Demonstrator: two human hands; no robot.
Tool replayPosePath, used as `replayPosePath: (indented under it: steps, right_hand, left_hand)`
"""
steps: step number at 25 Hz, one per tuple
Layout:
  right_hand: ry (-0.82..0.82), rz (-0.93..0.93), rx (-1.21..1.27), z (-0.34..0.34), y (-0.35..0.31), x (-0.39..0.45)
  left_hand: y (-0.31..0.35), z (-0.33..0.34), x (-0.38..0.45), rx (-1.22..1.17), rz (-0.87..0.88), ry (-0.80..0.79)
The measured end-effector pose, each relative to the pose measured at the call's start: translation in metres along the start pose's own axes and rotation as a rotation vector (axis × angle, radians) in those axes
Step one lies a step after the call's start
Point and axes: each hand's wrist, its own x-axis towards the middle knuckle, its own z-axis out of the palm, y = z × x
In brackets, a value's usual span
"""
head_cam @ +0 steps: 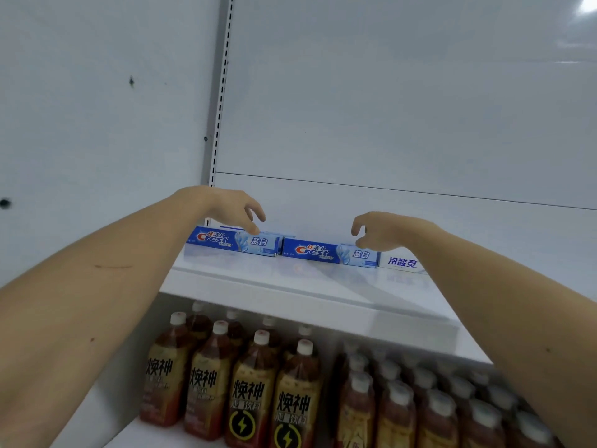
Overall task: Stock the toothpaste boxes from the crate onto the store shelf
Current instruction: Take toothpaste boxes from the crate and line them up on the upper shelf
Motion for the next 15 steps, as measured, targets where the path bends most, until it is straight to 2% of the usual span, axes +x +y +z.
replayPosePath:
  steps: [6, 15]
  right_hand:
    - [0.058, -0.039, 0.183, -0.006, 0.012, -0.090]
    - [0.181, -0.071, 0.935, 0.009, 0.025, -0.218]
  left_hand:
    - [0.060, 0.011, -0.091, -0.094, -0.013, 0.094]
    - [0.151, 0.057, -0.206, -0.599, -0.089, 0.256]
